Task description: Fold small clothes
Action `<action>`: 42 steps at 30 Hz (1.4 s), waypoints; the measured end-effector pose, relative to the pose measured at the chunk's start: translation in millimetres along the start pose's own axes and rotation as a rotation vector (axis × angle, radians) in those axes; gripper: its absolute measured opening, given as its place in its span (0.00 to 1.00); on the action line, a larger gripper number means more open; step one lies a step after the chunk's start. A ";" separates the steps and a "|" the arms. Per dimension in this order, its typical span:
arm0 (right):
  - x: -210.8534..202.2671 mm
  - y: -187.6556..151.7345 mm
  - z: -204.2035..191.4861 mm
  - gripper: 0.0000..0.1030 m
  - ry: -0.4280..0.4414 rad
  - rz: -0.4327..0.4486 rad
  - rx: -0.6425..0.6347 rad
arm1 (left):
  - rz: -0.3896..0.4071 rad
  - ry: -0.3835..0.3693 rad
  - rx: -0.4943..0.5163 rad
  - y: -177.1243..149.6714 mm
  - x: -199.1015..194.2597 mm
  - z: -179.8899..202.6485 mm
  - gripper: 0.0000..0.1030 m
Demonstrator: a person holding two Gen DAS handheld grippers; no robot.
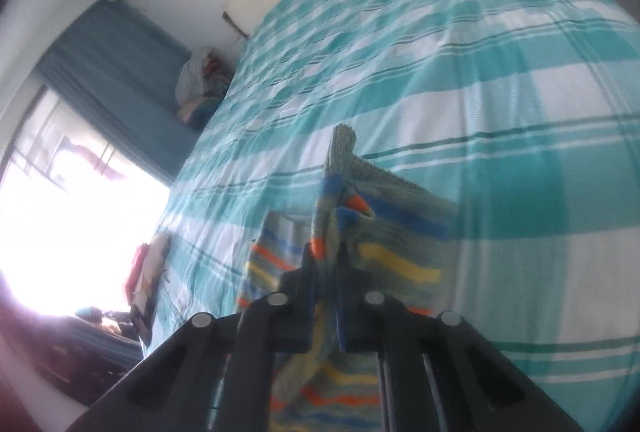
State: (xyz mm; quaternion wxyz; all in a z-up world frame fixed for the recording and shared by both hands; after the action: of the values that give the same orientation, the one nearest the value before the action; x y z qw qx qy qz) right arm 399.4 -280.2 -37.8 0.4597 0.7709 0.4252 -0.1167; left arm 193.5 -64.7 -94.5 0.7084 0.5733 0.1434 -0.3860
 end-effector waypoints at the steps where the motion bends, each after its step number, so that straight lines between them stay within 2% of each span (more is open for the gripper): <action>1: 14.5 1.4 -12.5 0.08 0.001 -0.011 -0.009 | -0.006 0.024 -0.030 0.8 0.6 -14.9 0.04; 6: 84.7 -0.7 -60.1 0.08 -0.020 -0.081 -0.059 | -0.037 0.096 -0.165 -2.1 2.8 -70.2 0.04; 10: 130.4 -7.6 -80.4 0.08 -0.037 -0.138 -0.095 | -0.079 0.107 -0.238 -7.1 11.1 -98.7 0.05; 11: 141.0 -9.5 -82.8 0.09 -0.040 -0.152 -0.099 | -0.096 0.101 -0.249 -4.9 16.1 -104.8 0.09; 13: 157.2 -13.9 -79.9 0.19 -0.005 -0.173 -0.072 | -0.111 0.085 -0.267 -5.6 16.1 -111.4 0.09; 15: 162.4 -17.8 -79.4 0.22 0.041 -0.161 -0.024 | -0.113 0.068 -0.262 -4.9 9.8 -114.1 0.13; 16: 159.2 -18.5 -78.6 0.22 0.060 -0.143 -0.007 | -0.105 0.069 -0.253 -3.5 5.0 -112.7 0.24; 17: 152.2 -19.5 -78.1 0.22 0.076 -0.124 -0.001 | -0.092 0.085 -0.244 -1.3 0.2 -112.2 0.51; 19: 131.9 -21.4 -78.8 0.23 0.054 -0.090 -0.028 | -0.041 0.094 -0.238 3.8 -13.4 -112.0 0.76; 22: 93.1 -30.9 -77.4 0.24 -0.018 -0.068 -0.112 | 0.005 0.075 -0.225 15.7 -23.0 -108.9 0.78; 25: 54.8 -53.4 -79.6 0.26 -0.095 -0.078 -0.235 | -0.013 0.098 -0.193 29.3 -7.6 -106.7 0.78; 27: 34.0 -77.8 -82.7 0.32 -0.144 -0.094 -0.317 | -0.042 0.136 -0.176 34.9 10.0 -107.9 0.78; 28: 27.1 -91.5 -85.2 0.36 -0.165 -0.100 -0.359 | -0.059 0.160 -0.171 35.0 18.7 -109.5 0.75; 30: 21.1 -122.1 -87.4 0.42 -0.203 -0.115 -0.430 | -0.099 0.207 -0.169 30.8 31.6 -114.0 0.56; 31: 24.0 -137.5 -86.6 0.43 -0.211 -0.140 -0.448 | -0.125 0.227 -0.179 27.6 37.7 -118.7 0.41; 34: 48.3 -178.8 -72.8 0.45 -0.253 -0.260 -0.442 | -0.167 0.206 -0.241 15.6 41.2 -134.1 0.38; 35: 51.6 -188.7 -70.1 0.45 -0.266 -0.275 -0.440 | -0.166 0.200 -0.246 14.3 36.4 -135.9 0.40; 36: 47.9 -194.4 -71.9 0.45 -0.274 -0.253 -0.448 | -0.166 0.199 -0.245 13.7 29.6 -136.8 0.43; 37: 41.6 -197.9 -75.7 0.45 -0.278 -0.238 -0.454 | -0.159 0.200 -0.244 13.2 21.0 -137.6 0.52; 38: 35.3 -200.6 -79.2 0.46 -0.279 -0.236 -0.455 | -0.147 0.205 -0.242 12.1 11.1 -138.5 0.65; 40: 20.4 -207.0 -86.9 0.61 -0.297 -0.223 -0.463 | -0.118 0.218 -0.223 10.5 -8.8 -140.2 0.79; 42: 2.8 -216.2 -97.1 0.71 -0.327 -0.195 -0.501 | -0.105 0.216 -0.212 8.9 -24.8 -141.5 0.84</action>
State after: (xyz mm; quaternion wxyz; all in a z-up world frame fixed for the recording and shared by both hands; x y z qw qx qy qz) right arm 215.7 -153.6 -117.8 0.6843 0.5602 0.4332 -0.1742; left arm 217.4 75.7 -114.9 0.7242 0.5252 0.2884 -0.3414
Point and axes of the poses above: each gripper's, at about its wrist camera, not at the fingertips, and x roughly the way its jaws point, z to its right, y to its top, the point moved 2 cm from there along x, roughly the way its jaws point, and after that the axes turned 5 degrees about -x, right-handed, at the moved point
